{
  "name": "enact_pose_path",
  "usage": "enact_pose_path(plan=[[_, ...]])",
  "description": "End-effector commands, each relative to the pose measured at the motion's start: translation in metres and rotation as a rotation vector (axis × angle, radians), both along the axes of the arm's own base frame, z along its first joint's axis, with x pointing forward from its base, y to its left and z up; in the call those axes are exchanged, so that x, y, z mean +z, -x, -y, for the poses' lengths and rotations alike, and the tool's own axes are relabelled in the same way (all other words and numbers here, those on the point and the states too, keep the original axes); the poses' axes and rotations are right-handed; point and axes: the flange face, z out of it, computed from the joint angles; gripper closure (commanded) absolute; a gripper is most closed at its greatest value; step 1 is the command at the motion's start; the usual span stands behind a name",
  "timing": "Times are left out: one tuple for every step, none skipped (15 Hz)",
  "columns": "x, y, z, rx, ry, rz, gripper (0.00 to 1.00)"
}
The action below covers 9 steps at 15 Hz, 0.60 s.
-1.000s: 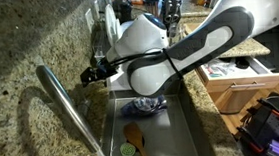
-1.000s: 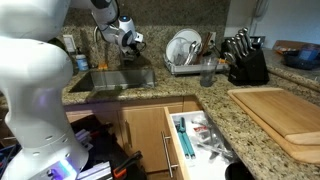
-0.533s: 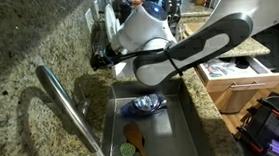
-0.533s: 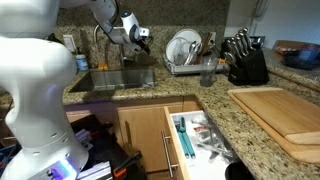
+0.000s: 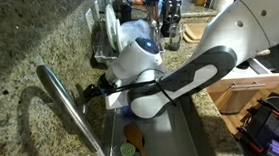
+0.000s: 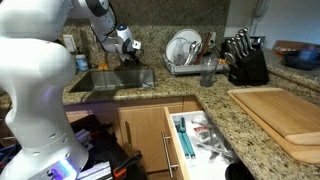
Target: Close both the tap and the top drawer
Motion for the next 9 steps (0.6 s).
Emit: enact_pose_path(plan=[[-0.003, -0.002, -0.001, -0.003, -0.008, 0.005, 0.00], [0.002, -0.006, 0.004, -0.009, 0.003, 0.080, 0.00], [0.002, -0.013, 0.006, -0.024, -0.017, 0.147, 0.00], [0.002, -0.019, 0.007, -0.056, -0.058, 0.162, 0.00], [0.003, -0.022, 0.008, -0.081, -0.088, 0.206, 0.00], [0.000, -0.025, 0.008, -0.105, -0.128, 0.170, 0.00], [0.007, -0.017, 0.012, -0.071, -0.073, 0.159, 0.00], [0.003, -0.018, 0.012, -0.075, -0.076, 0.160, 0.00], [0.002, -0.018, 0.012, -0.074, -0.074, 0.159, 0.00]])
